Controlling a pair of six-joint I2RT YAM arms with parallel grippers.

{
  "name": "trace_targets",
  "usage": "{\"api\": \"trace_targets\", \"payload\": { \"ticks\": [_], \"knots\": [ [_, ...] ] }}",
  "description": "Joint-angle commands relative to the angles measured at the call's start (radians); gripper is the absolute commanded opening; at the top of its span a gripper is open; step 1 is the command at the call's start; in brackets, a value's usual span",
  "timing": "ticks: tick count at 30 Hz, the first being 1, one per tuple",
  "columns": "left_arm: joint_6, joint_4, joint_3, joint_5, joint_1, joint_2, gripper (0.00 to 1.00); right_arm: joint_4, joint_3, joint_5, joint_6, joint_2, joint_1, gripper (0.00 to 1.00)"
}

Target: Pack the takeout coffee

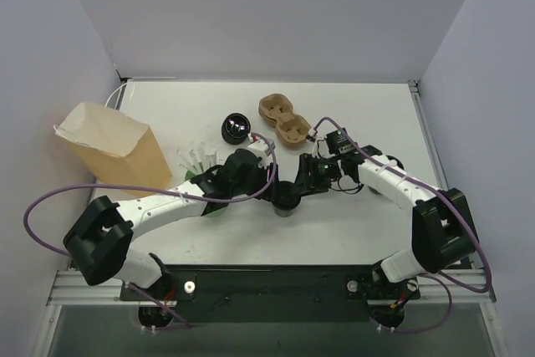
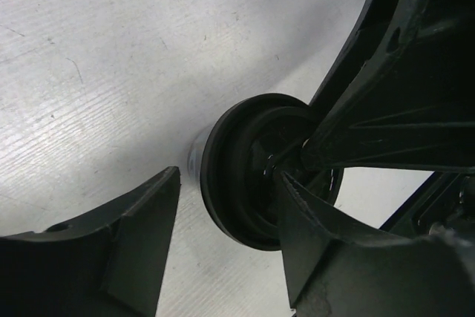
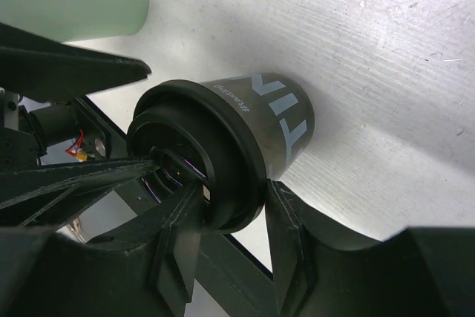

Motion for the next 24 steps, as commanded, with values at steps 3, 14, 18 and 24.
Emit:
{"api": "trace_targets", "payload": {
  "ticks": [3, 14, 18, 24],
  "knots": [
    [-0.033, 0.088, -0.027, 0.045, -0.005, 0.023, 0.54, 0.0, -0.085, 0.057, -0.003, -0.018, -0.018, 0.35],
    [-0.071, 0.197, -0.018, 0.163, -0.039, 0.087, 0.41, 0.009, -0.171, 0.092, 0.04, -0.126, -0.068, 0.35],
    [-0.067, 0.198, 0.002, 0.172, -0.039, 0.12, 0.4, 0.011, -0.168, 0.089, 0.077, -0.176, -0.068, 0.37],
    [-0.056, 0.208, 0.021, 0.198, -0.04, 0.138, 0.4, 0.009, -0.146, 0.086, 0.091, -0.238, -0.068, 0.51]
  ]
}}
